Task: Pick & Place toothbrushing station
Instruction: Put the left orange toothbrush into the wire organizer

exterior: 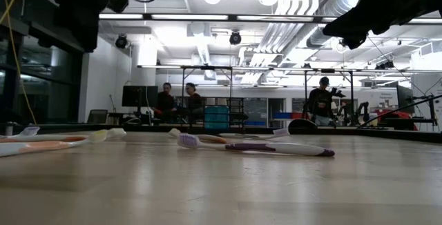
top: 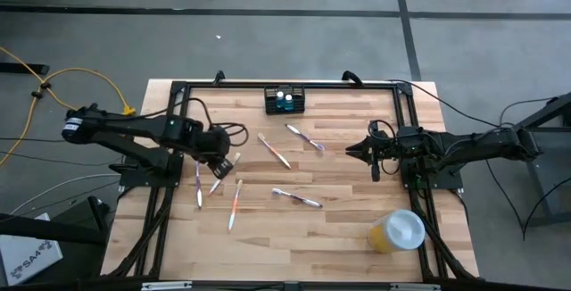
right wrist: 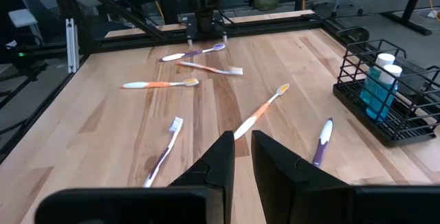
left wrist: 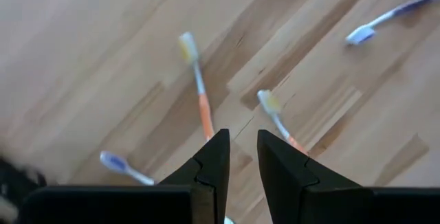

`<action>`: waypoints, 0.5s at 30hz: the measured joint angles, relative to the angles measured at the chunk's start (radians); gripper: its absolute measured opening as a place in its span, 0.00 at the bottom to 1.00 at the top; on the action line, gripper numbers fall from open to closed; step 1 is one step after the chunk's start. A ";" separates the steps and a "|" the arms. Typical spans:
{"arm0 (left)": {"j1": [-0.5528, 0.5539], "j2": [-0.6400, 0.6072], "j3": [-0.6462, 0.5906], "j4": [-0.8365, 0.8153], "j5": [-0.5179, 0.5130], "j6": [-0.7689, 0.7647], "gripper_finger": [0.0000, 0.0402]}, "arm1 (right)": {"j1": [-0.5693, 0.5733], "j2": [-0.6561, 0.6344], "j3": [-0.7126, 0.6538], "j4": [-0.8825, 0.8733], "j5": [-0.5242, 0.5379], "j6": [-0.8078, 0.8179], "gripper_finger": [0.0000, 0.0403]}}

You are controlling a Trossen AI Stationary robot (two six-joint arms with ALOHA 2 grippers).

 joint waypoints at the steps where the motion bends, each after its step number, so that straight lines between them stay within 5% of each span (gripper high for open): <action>1: -0.006 0.003 0.000 -0.014 0.000 -0.041 0.18 | 0.000 0.000 0.000 0.000 0.000 0.000 0.11; 15: -0.055 0.058 0.000 -0.051 0.006 -0.115 0.18 | 0.000 0.000 0.000 -0.004 -0.014 0.000 0.11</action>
